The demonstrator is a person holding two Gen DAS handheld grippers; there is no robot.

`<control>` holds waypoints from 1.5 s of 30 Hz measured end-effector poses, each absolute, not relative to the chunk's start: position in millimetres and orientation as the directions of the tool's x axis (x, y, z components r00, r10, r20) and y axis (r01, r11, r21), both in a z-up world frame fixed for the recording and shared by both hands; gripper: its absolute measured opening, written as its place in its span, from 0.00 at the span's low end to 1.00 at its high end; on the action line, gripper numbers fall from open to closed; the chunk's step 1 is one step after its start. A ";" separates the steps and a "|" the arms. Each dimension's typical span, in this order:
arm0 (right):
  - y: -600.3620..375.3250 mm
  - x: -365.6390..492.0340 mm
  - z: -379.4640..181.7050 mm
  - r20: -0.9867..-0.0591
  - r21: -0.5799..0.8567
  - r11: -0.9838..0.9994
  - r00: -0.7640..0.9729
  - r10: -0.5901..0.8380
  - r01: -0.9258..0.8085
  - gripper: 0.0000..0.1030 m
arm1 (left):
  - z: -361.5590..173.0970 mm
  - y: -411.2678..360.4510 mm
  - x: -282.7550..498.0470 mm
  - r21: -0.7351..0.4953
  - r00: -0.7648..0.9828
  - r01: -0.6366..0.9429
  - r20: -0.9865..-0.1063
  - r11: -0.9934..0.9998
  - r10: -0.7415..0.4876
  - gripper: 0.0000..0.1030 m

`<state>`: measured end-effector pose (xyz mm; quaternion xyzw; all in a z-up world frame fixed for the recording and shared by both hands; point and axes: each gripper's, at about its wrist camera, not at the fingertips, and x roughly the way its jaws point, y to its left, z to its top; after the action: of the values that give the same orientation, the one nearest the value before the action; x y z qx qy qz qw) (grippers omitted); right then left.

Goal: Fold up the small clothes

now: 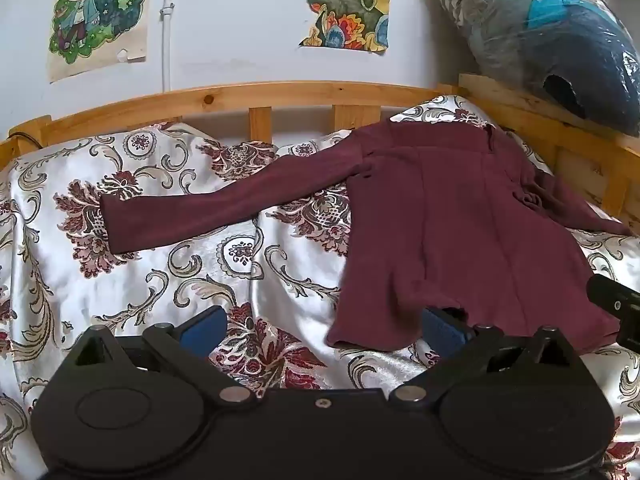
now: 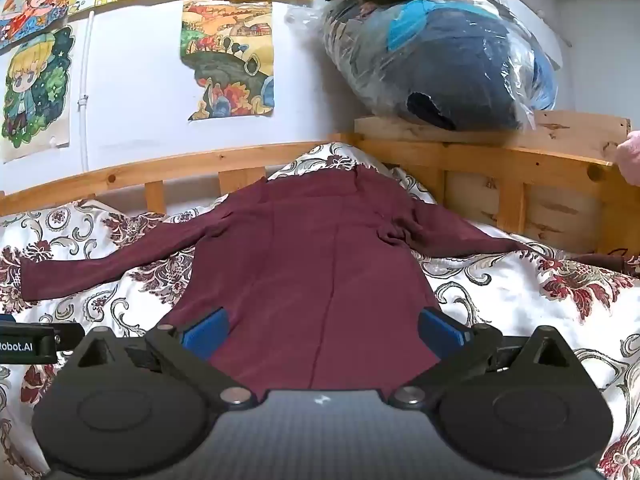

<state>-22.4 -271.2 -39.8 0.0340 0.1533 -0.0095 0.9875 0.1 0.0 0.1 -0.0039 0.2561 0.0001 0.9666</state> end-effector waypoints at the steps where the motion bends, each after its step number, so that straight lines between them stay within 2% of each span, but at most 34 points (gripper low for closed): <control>1: -271.1 -22.8 -39.5 -0.302 0.066 0.997 0.953 -0.010 0.032 1.00 | 0.0 -0.1 -0.2 -0.005 0.871 -0.002 -0.491 1.000 -0.001 0.99; 45: -274.2 -21.4 -40.1 -0.314 0.086 0.995 0.949 -0.017 0.046 1.00 | -0.9 -4.1 0.4 -0.005 0.855 -0.001 -0.518 1.000 -0.002 0.99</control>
<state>-21.4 -274.2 -40.1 0.0459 0.1584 -0.0160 0.9862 0.4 -4.1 -0.9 -0.0027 0.2690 -0.0004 0.9631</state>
